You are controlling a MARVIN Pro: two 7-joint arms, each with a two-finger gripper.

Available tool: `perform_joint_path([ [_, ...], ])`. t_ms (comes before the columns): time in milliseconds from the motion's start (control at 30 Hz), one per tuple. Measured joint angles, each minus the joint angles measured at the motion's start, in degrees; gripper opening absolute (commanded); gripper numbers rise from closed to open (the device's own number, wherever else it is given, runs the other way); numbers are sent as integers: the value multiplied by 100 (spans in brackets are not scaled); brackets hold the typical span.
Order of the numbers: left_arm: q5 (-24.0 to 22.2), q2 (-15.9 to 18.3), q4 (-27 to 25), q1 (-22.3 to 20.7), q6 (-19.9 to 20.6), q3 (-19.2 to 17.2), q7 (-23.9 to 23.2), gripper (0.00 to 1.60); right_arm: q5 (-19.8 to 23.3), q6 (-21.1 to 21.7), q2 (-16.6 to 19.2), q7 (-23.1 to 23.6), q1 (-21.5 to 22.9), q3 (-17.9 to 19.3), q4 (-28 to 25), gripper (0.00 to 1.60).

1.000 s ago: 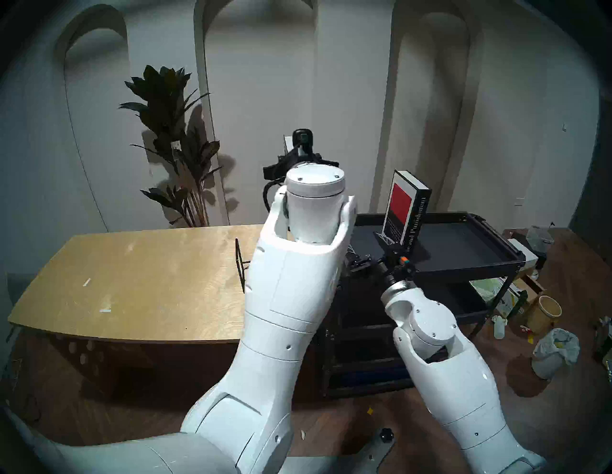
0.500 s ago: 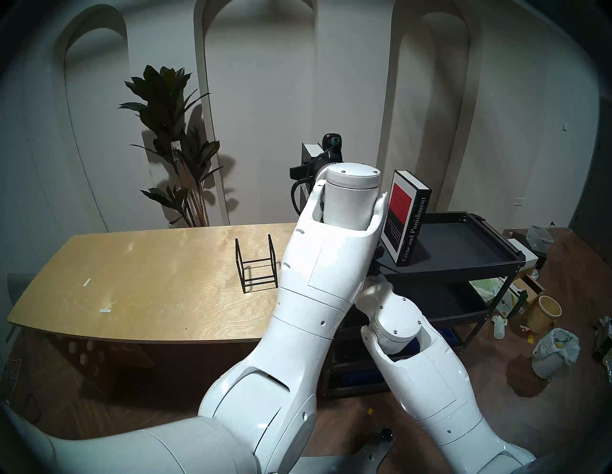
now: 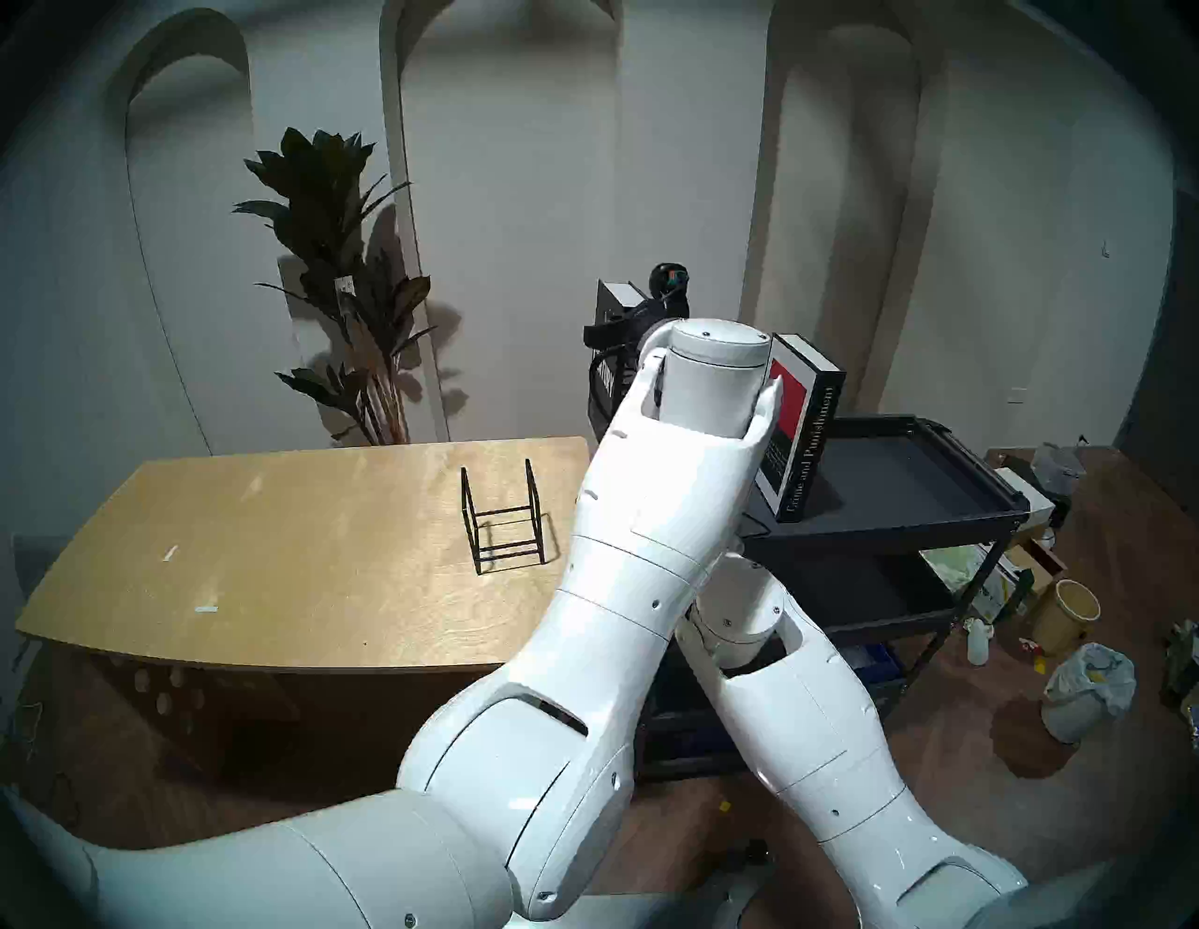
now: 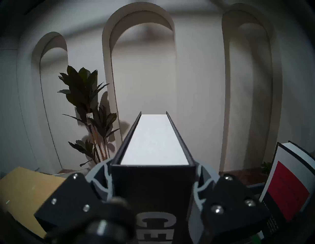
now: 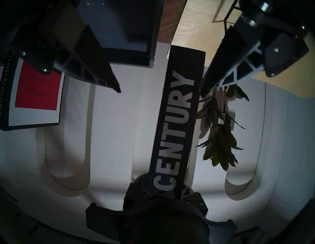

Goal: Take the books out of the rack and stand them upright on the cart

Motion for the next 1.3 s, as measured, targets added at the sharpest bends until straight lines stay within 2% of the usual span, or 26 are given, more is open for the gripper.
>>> perform_joint_path([
  [233, -222, -11, -17, 5, -38, 2, 107, 0, 467, -185, -204, 108, 241, 123, 353, 160],
  [500, -393, -10, -26, -3, -107, 48, 213, 0, 900, -268, -321, 381, 387, 171, 456, 160],
  [867, -650, -15, -16, 14, -102, 246, 323, 0, 1092, -460, -423, 570, 597, 130, 686, 160],
  [1300, -827, 23, -123, 73, -89, 446, 515, 0, 1138, -676, -462, 450, 739, 82, 885, 160],
])
